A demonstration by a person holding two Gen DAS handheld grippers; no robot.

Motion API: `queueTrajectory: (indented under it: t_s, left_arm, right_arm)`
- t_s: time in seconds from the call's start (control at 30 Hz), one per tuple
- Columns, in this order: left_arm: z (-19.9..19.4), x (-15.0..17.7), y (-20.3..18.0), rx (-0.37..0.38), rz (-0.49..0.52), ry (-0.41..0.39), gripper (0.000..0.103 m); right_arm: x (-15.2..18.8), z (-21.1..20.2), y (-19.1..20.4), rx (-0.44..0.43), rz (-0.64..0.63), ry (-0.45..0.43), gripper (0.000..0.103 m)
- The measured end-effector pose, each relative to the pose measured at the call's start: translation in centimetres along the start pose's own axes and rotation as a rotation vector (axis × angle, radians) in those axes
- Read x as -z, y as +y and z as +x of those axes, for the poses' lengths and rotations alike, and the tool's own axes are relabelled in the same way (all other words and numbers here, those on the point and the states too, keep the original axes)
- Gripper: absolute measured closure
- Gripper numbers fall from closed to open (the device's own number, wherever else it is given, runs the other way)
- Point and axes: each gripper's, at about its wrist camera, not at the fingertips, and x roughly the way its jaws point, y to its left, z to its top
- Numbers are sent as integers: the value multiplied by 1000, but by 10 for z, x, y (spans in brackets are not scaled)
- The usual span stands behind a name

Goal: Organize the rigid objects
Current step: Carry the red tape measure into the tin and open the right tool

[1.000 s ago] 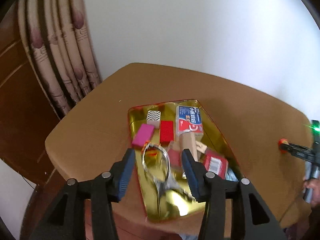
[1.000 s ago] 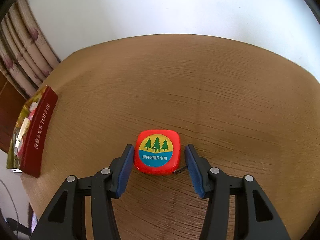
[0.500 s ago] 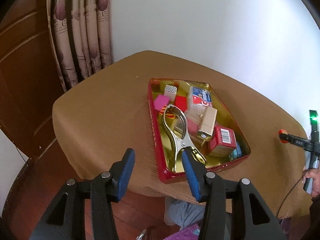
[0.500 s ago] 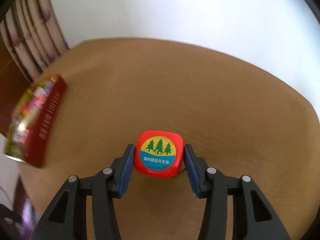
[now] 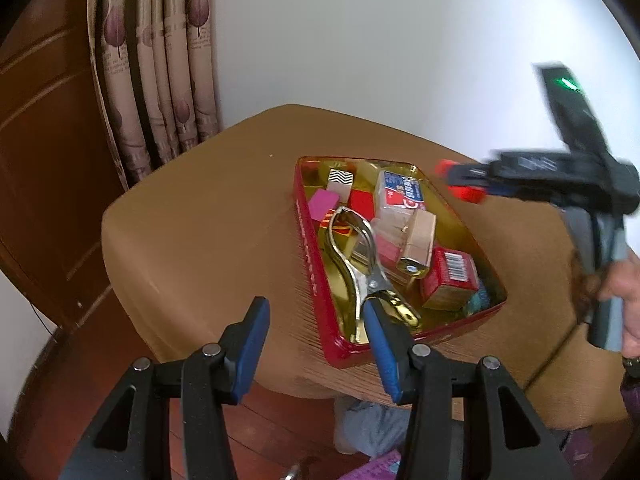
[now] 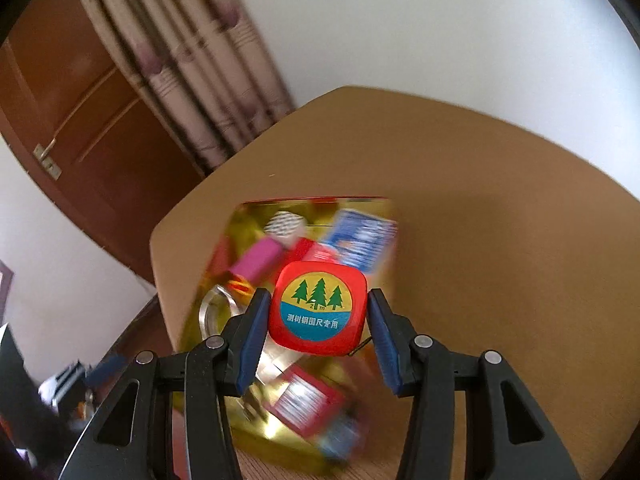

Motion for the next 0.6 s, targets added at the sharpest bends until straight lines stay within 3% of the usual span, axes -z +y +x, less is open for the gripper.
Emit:
queueTrajectory:
  t_s: [0.2,0.47,0.6]
  left_arm:
    - [7,-1,2,-7,9,16,53]
    - [20,0,7,-26,-1,73,53]
    - [21,2,7,-40,3,80,53]
  right_arm:
    - [-14,52,32,-3,-4,54,60]
    - [-24,59,36,17,-7,61,61]
    - [-23,38,40,-29,6,-22,60]
